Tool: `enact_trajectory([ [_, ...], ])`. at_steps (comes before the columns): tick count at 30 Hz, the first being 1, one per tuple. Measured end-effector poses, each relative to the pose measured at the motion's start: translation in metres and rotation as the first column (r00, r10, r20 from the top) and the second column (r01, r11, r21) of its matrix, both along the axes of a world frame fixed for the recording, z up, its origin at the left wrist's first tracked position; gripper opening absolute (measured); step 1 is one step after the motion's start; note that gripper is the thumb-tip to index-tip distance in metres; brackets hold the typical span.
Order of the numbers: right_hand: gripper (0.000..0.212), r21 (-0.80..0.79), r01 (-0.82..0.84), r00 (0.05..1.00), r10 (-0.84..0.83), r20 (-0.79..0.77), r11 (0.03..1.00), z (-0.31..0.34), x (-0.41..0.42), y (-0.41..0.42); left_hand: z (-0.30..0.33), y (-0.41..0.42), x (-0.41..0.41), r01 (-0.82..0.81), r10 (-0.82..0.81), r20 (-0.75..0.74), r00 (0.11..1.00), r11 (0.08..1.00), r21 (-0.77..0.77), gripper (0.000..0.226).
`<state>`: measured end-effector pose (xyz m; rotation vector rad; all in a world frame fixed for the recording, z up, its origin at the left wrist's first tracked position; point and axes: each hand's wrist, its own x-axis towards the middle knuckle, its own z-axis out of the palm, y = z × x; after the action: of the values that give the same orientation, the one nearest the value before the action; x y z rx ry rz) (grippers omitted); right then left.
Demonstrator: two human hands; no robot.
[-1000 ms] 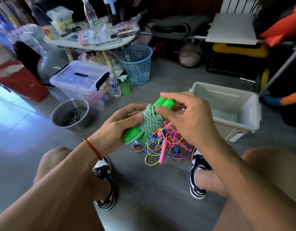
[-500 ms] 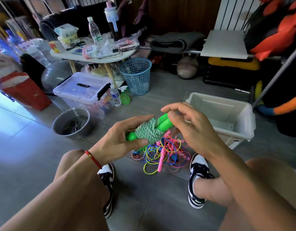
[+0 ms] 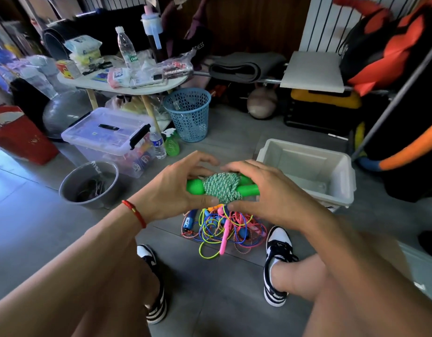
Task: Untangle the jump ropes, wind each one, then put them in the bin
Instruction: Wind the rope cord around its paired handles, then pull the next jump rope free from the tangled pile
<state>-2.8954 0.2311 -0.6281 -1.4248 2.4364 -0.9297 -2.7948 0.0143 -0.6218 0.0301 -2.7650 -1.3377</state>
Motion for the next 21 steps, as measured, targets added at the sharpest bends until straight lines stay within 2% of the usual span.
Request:
enact_trajectory([
  [2, 0.068, 0.003, 0.049, 0.998, -0.048, -0.049, 0.999, 0.013, -0.01, 0.006, 0.007, 0.005, -0.008, -0.03, 0.032, -0.051, 0.998, 0.999, 0.045, 0.073],
  [5, 0.066, 0.006, 0.11, 0.985, -0.108, -0.132, 0.994, 0.037, -0.021, 0.025, 0.018, 0.013, -0.021, -0.029, 0.057, -0.098, 0.994, 0.964, 0.263, 0.067],
  [6, 0.065, 0.023, 0.125, 0.984, -0.121, -0.133, 0.992, 0.044, -0.024, 0.032, 0.022, 0.02, -0.026, -0.01, 0.045, -0.115, 0.992, 0.957, 0.289, 0.064],
  [10, 0.053, 0.178, 0.206, 0.978, -0.2, -0.052, 0.962, 0.062, -0.044, 0.061, 0.034, 0.065, -0.07, 0.113, -0.085, -0.139, 0.987, 0.971, 0.209, 0.06],
  [12, 0.037, 0.19, 0.232, 0.965, -0.25, 0.075, 0.954, 0.054, -0.062, 0.083, 0.032, 0.095, -0.101, 0.14, -0.114, -0.141, 0.983, 0.972, 0.189, 0.062],
  [14, 0.024, 0.14, 0.329, 0.876, -0.357, 0.324, 0.934, 0.02, -0.082, 0.115, 0.017, 0.125, -0.129, 0.103, -0.09, -0.089, 0.992, 0.983, 0.153, 0.07],
  [16, 0.021, 0.092, 0.532, 0.665, -0.482, 0.57, 0.842, -0.047, -0.098, 0.152, -0.012, 0.152, -0.154, 0.063, -0.065, 0.009, 0.998, 0.983, 0.174, 0.072],
  [17, 0.022, 0.09, 0.651, 0.509, -0.522, 0.684, 0.754, -0.089, -0.1, 0.17, -0.032, 0.164, -0.166, 0.064, -0.077, 0.064, 0.995, 0.981, 0.183, 0.07],
  [19, 0.027, 0.184, 0.857, 0.107, -0.516, 0.85, 0.482, -0.172, -0.096, 0.201, -0.067, 0.182, -0.182, 0.106, -0.131, 0.154, 0.979, 0.982, 0.158, 0.059],
  [20, 0.031, 0.266, 0.911, -0.093, -0.471, 0.877, 0.315, -0.209, -0.089, 0.214, -0.086, 0.184, -0.189, 0.136, -0.161, 0.215, 0.963, 0.983, 0.125, 0.053],
  [21, 0.033, 0.344, 0.925, -0.254, -0.411, 0.876, 0.161, -0.245, -0.081, 0.225, -0.105, 0.182, -0.197, 0.157, -0.183, 0.27, 0.945, 0.981, 0.115, 0.046],
])
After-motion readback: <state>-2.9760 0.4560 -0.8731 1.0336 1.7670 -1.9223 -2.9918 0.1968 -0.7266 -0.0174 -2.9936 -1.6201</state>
